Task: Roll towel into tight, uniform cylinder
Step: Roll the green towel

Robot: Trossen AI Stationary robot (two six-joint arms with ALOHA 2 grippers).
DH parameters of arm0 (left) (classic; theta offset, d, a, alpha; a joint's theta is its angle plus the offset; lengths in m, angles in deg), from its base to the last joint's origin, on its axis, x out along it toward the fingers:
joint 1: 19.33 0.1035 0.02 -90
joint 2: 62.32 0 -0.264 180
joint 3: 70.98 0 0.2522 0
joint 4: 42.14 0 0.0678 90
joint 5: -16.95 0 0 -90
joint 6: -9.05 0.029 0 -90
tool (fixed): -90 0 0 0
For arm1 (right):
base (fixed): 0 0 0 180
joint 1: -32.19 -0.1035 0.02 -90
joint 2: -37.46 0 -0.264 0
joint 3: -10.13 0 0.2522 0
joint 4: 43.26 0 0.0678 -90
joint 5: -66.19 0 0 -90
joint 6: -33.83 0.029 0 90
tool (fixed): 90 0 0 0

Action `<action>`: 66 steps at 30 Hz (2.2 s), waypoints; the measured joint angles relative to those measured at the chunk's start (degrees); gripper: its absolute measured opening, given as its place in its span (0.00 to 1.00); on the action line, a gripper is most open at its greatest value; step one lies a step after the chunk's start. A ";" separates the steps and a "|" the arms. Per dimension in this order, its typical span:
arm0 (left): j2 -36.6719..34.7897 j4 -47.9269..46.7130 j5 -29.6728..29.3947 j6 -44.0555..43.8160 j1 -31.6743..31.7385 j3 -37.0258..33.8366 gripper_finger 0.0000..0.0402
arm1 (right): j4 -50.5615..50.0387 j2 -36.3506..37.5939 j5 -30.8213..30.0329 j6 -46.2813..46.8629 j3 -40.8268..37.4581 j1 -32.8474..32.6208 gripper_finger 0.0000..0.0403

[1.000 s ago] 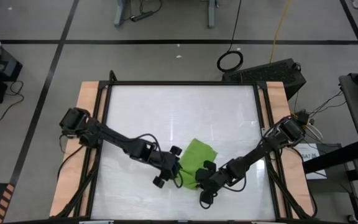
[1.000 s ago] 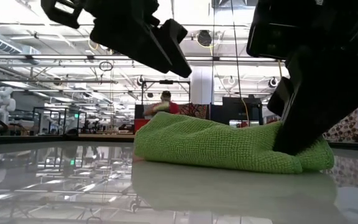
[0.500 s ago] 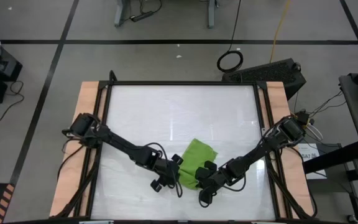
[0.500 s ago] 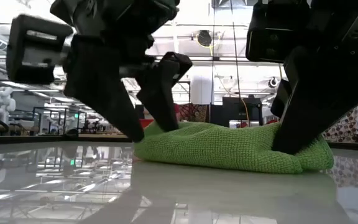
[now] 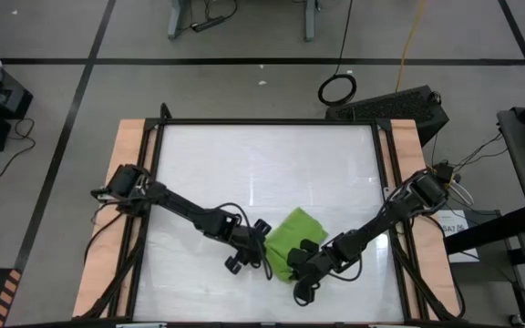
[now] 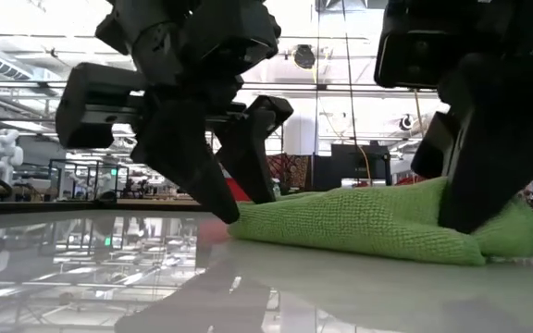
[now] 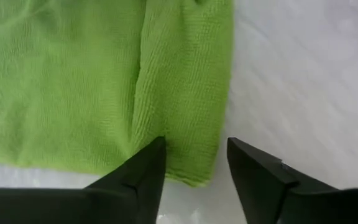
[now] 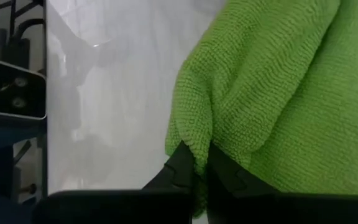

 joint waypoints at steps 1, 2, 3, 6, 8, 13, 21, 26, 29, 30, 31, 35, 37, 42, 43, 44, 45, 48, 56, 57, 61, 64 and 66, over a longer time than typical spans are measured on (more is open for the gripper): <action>0.25 0.10 0.57 0.03 0.17 0.01 0.42 | -0.05 0.25 0.13 -0.35 0.00 -0.01 0.01; 0.73 0.41 1.10 0.05 0.35 0.05 0.39 | -0.14 0.48 0.17 -0.98 0.00 -0.02 0.01; 1.15 0.40 1.61 0.09 0.45 0.07 0.36 | -0.17 0.80 0.23 -1.63 0.00 -0.01 0.01; 2.73 0.39 3.21 0.95 0.57 0.26 0.28 | -0.21 1.97 0.38 -2.91 0.00 0.00 0.02; 3.62 0.42 4.47 1.16 0.58 0.73 0.23 | -0.79 2.65 0.34 -3.66 0.00 0.00 0.05; 4.80 -0.28 7.72 1.07 0.65 2.19 0.09 | -4.17 4.41 -0.16 -4.41 0.00 0.00 0.15; 5.21 -0.70 17.29 -4.59 2.67 3.24 0.02 | -11.29 9.53 -2.34 -8.79 0.00 -1.63 0.43; 5.26 -0.19 25.12 -10.02 4.06 3.24 0.01 | -15.72 13.31 -9.51 -12.54 0.00 -3.94 0.52; 5.26 1.05 29.60 -14.33 5.13 3.24 0.01 | -17.78 14.45 -13.50 -14.94 0.00 -6.13 0.54; 5.26 1.77 30.79 -15.84 5.52 3.24 0.01 | -18.17 14.53 -14.39 -15.52 0.00 -6.83 0.54; 5.26 2.58 31.58 -17.23 5.90 3.24 0.01 | -18.43 14.53 -15.27 -16.06 0.00 -7.54 0.54; 5.26 5.72 33.29 -23.08 7.55 3.26 0.01 | -19.97 14.25 -19.11 -16.23 0.00 -9.72 0.54; 5.38 7.01 33.48 -25.54 8.30 3.29 0.00 | -21.06 14.14 -21.27 -15.76 0.00 -10.67 0.54; 8.04 11.52 39.60 -32.36 10.22 3.35 0.00 | -22.14 14.14 -24.92 -15.38 0.00 -12.47 0.54; 8.58 12.11 40.33 -33.45 10.46 3.35 0.00 | -22.35 14.14 -25.32 -15.36 0.00 -12.76 0.54; 9.07 12.63 40.95 -34.24 10.55 3.35 0.00 | -22.77 14.14 -25.73 -15.04 0.00 -13.04 0.54; 9.57 13.36 41.63 -34.74 10.60 3.35 0.00 | -23.36 14.14 -25.91 -14.52 0.00 -13.34 0.54; 10.94 14.83 44.59 -36.56 10.77 3.37 0.00 | -25.05 14.14 -26.08 -12.58 0.00 -14.00 0.54; 12.39 19.59 48.75 -41.37 10.92 3.55 0.02 | -23.68 14.12 -29.03 -11.94 0.00 -15.04 0.54; 12.44 20.17 48.86 -42.22 11.06 3.55 0.02 | -23.56 14.05 -29.32 -12.46 0.00 -15.04 0.54; 12.54 21.89 49.79 -45.29 11.77 3.45 0.02 | -22.38 13.13 -30.65 -14.72 0.00 -15.04 0.54; 12.54 22.34 49.85 -46.77 12.33 3.44 0.03 | -20.24 11.74 -31.01 -16.98 0.02 -15.04 0.54; 12.55 22.13 50.22 -47.26 12.66 3.44 0.03 | -18.85 10.38 -31.03 -17.97 0.02 -15.04 0.54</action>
